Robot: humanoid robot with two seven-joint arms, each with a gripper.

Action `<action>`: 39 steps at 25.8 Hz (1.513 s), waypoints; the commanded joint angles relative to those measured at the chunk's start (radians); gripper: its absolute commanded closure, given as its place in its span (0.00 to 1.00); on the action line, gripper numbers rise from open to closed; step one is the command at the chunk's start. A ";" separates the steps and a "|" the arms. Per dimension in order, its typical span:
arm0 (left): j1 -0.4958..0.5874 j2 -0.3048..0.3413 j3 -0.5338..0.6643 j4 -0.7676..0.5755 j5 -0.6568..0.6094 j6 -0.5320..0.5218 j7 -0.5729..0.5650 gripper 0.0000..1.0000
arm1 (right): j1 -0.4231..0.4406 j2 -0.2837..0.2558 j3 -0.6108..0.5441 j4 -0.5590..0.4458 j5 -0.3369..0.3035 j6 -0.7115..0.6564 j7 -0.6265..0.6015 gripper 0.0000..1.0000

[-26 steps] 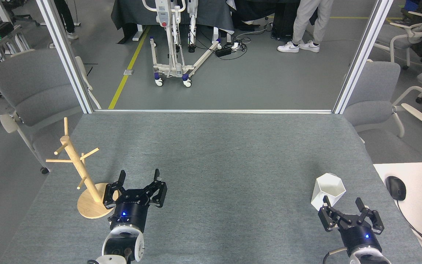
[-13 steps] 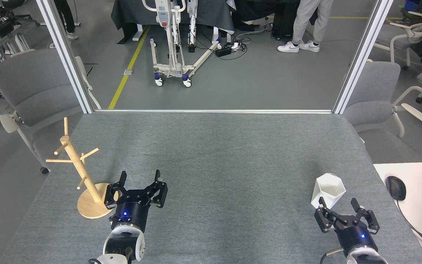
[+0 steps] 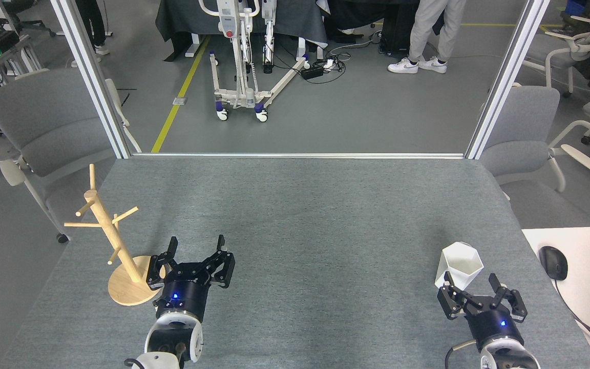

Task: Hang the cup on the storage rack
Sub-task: 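Move the right gripper down onto the white hexagonal cup, then close the right gripper on the cup rim and lift it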

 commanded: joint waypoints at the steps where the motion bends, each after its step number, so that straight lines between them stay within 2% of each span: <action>1: -0.002 0.001 0.000 0.002 0.000 0.000 0.000 0.01 | -0.022 -0.001 0.005 0.025 -0.001 0.014 0.000 0.01; 26: -0.009 0.001 0.000 0.031 0.000 0.000 0.000 0.01 | -0.126 -0.001 0.054 0.159 0.001 0.066 0.000 0.01; 39: -0.022 0.004 0.002 0.051 0.000 0.003 0.000 0.01 | -0.134 -0.003 0.053 0.193 0.002 0.067 -0.003 0.01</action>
